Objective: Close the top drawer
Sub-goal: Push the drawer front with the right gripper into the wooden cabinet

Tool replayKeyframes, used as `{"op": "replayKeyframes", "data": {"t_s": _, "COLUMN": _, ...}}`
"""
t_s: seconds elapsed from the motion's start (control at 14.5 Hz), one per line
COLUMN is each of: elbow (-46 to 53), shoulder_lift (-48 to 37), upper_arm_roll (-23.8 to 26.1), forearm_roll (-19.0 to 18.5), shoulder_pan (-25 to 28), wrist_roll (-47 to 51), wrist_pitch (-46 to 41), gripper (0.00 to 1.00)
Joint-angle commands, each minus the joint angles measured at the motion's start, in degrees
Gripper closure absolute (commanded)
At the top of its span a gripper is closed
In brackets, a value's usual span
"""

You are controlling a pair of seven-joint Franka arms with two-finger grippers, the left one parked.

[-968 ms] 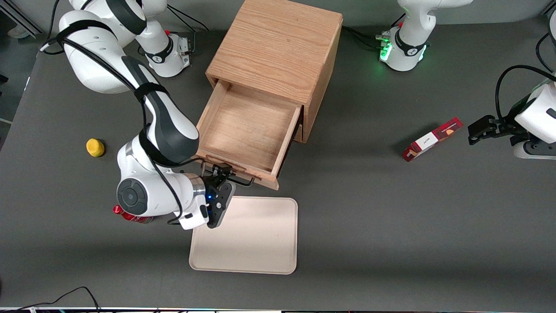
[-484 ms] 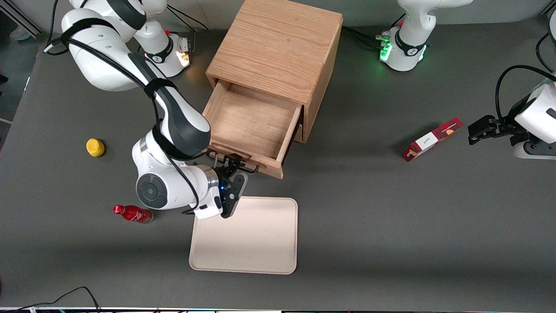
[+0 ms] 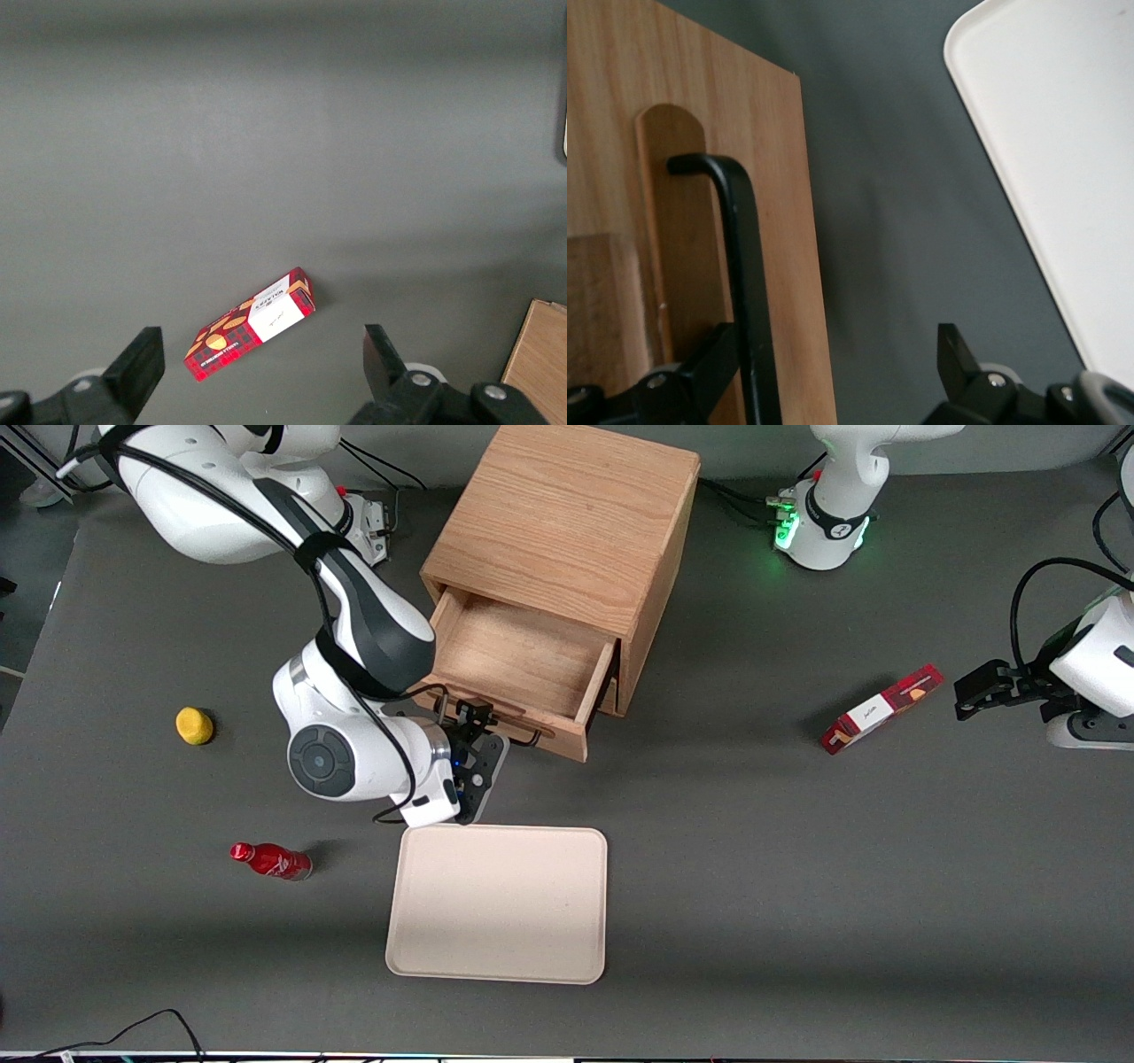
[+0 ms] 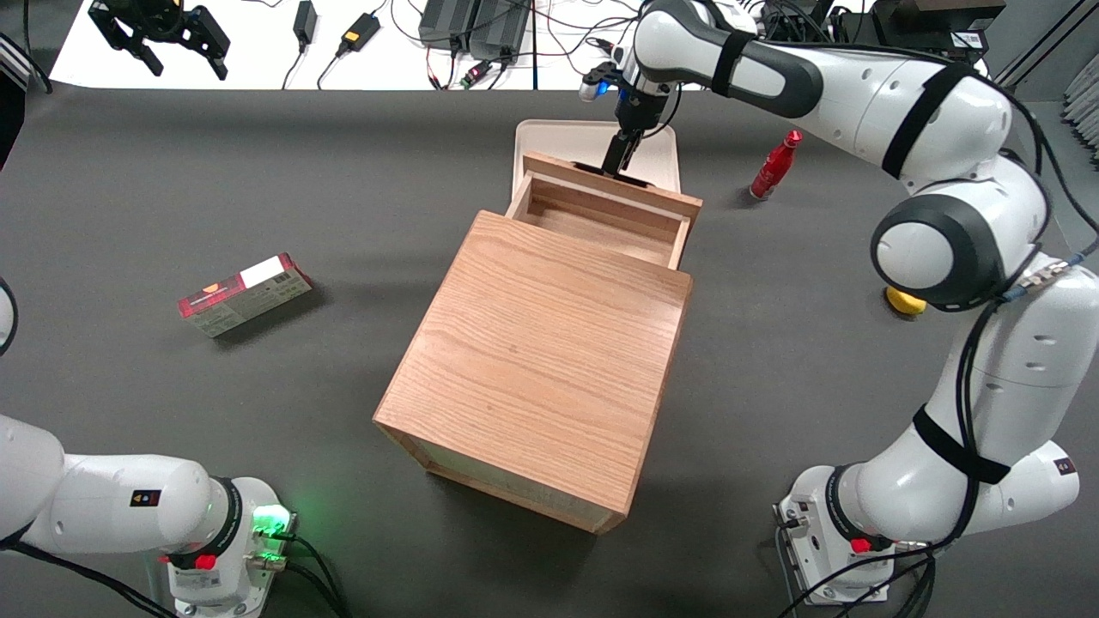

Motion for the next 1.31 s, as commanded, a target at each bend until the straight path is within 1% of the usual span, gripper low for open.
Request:
{"op": "replayKeyframes", "data": {"t_s": 0.0, "elbow": -10.1, "shoulder_lift": -6.8, "upper_arm_roll": 0.6, "forearm_roll": 3.7, "shoulder_pan": -1.3, "wrist_roll": 1.0, "wrist_pitch": 3.8, "gripper": 0.0}}
{"op": "replayKeyframes", "data": {"t_s": 0.14, "elbow": -13.4, "shoulder_lift": -8.8, "upper_arm_roll": 0.6, "forearm_roll": 4.3, "shoulder_pan": -1.3, "wrist_roll": 1.0, "wrist_pitch": 5.4, "gripper": 0.0}}
{"op": "replayKeyframes", "data": {"t_s": 0.28, "elbow": -14.9, "shoulder_lift": -9.6, "upper_arm_roll": 0.7, "forearm_roll": 6.2, "shoulder_pan": -1.3, "wrist_roll": 1.0, "wrist_pitch": 5.6, "gripper": 0.0}}
{"op": "replayKeyframes", "data": {"t_s": 0.41, "elbow": -18.2, "shoulder_lift": -11.7, "upper_arm_roll": 0.9, "forearm_roll": 7.1, "shoulder_pan": -1.2, "wrist_roll": 1.0, "wrist_pitch": 7.3, "gripper": 0.0}}
{"op": "replayKeyframes", "data": {"t_s": 0.48, "elbow": -20.0, "shoulder_lift": -13.1, "upper_arm_roll": 1.4, "forearm_roll": 8.5, "shoulder_pan": -1.2, "wrist_roll": 1.0, "wrist_pitch": 8.1, "gripper": 0.0}}
{"op": "replayKeyframes", "data": {"t_s": 0.69, "elbow": -23.8, "shoulder_lift": -15.8, "upper_arm_roll": 3.0, "forearm_roll": 10.0, "shoulder_pan": -1.2, "wrist_roll": 1.0, "wrist_pitch": 10.1, "gripper": 0.0}}
{"op": "replayKeyframes", "data": {"t_s": 0.9, "elbow": -24.5, "shoulder_lift": -16.2, "upper_arm_roll": 4.1, "forearm_roll": 10.3, "shoulder_pan": -1.0, "wrist_roll": 2.2, "wrist_pitch": 10.7, "gripper": 0.0}}
{"op": "replayKeyframes", "data": {"t_s": 1.24, "elbow": -29.0, "shoulder_lift": -18.6, "upper_arm_roll": 7.4, "forearm_roll": 10.4, "shoulder_pan": -1.1, "wrist_roll": 5.0, "wrist_pitch": 14.5, "gripper": 0.0}}
